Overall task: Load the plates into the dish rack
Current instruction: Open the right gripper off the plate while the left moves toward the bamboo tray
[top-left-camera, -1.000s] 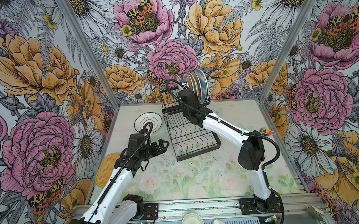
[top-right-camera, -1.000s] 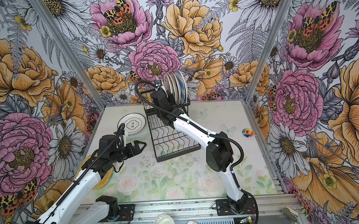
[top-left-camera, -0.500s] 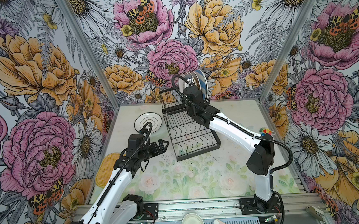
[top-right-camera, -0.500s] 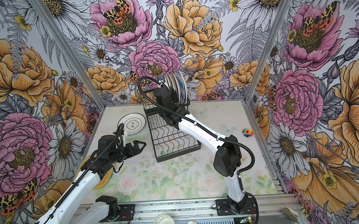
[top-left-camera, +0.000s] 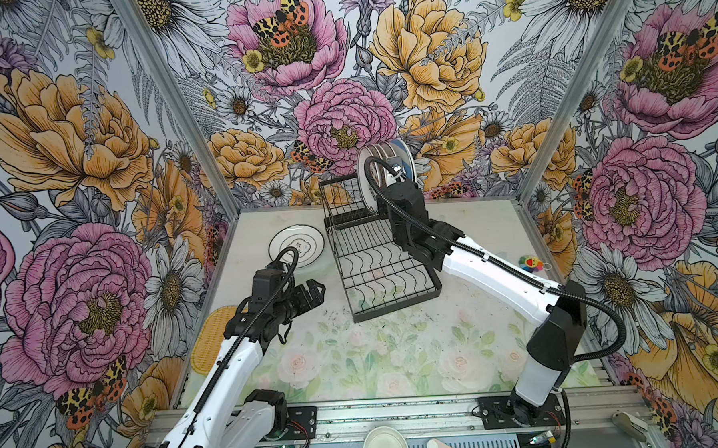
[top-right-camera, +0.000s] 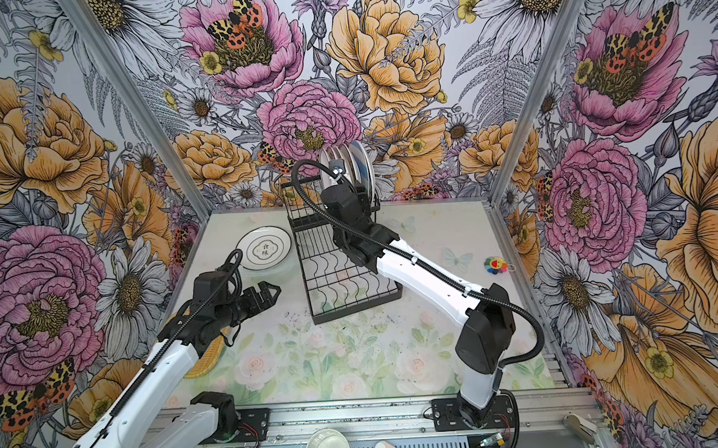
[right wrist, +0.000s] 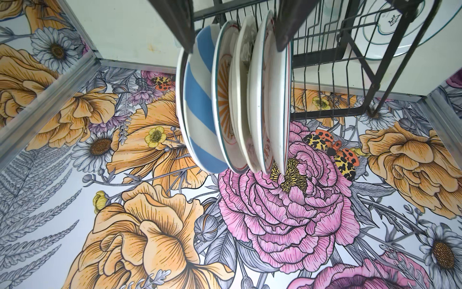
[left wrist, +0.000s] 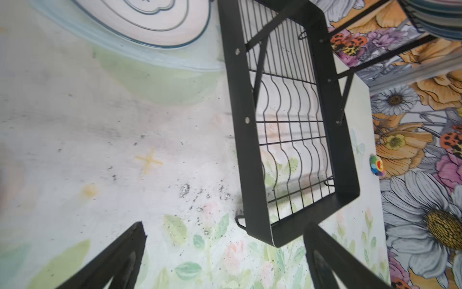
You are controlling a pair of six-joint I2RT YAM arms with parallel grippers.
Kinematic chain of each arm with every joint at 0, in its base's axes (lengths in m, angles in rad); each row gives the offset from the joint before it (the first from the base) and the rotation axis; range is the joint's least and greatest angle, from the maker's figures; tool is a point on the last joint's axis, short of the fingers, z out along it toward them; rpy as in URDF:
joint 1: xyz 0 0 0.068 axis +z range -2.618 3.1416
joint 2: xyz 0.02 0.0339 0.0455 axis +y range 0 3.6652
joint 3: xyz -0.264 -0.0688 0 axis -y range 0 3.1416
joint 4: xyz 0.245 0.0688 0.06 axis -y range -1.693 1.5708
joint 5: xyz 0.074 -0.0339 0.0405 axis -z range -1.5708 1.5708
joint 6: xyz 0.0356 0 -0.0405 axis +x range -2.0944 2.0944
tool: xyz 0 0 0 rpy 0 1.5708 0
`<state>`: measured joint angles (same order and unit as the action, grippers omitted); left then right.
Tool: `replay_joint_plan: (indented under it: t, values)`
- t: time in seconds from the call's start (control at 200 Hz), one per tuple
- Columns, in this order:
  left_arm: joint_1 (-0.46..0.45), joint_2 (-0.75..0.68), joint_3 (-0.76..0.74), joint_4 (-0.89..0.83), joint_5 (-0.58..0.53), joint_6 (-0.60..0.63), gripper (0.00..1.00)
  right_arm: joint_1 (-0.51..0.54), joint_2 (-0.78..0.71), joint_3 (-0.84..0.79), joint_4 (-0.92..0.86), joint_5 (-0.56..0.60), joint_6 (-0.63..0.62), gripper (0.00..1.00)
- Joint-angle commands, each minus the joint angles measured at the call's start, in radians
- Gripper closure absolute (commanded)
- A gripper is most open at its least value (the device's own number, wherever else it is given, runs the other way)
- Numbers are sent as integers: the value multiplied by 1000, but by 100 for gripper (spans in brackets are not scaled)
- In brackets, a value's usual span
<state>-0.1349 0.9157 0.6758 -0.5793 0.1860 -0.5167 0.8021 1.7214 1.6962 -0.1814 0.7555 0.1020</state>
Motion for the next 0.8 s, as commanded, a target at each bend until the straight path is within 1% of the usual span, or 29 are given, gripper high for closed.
replay_joint_plan:
  t: [0.0,0.14,0.305,0.4,0.475,0.495,0.53,0.585,0.721,0.796]
  values:
    - [67,-3,54,-103,-147,-11,1,14,-95,-79,-38,-28,93,45]
    - [148,49,101,-191,-267,-14,2,16,-188,-192,-106,-73,183,44]
    - [297,146,139,-202,-288,15,5,16,-282,-319,-146,-126,254,39]
    - [362,225,176,-204,-343,30,7,14,-319,-370,-161,-145,279,39]
    - [392,292,214,-204,-388,49,9,10,-336,-394,-171,-165,294,38]
    - [400,310,226,-204,-424,55,10,8,-340,-397,-172,-169,296,38]
    - [421,339,242,-201,-441,59,10,8,-345,-401,-174,-178,300,38]
    - [459,375,259,-184,-437,64,12,6,-347,-406,-179,-187,303,38]
    - [559,442,279,-127,-402,64,21,-4,-348,-404,-178,-205,306,38]
    - [592,470,288,-103,-402,69,22,-4,-346,-400,-179,-215,309,37]
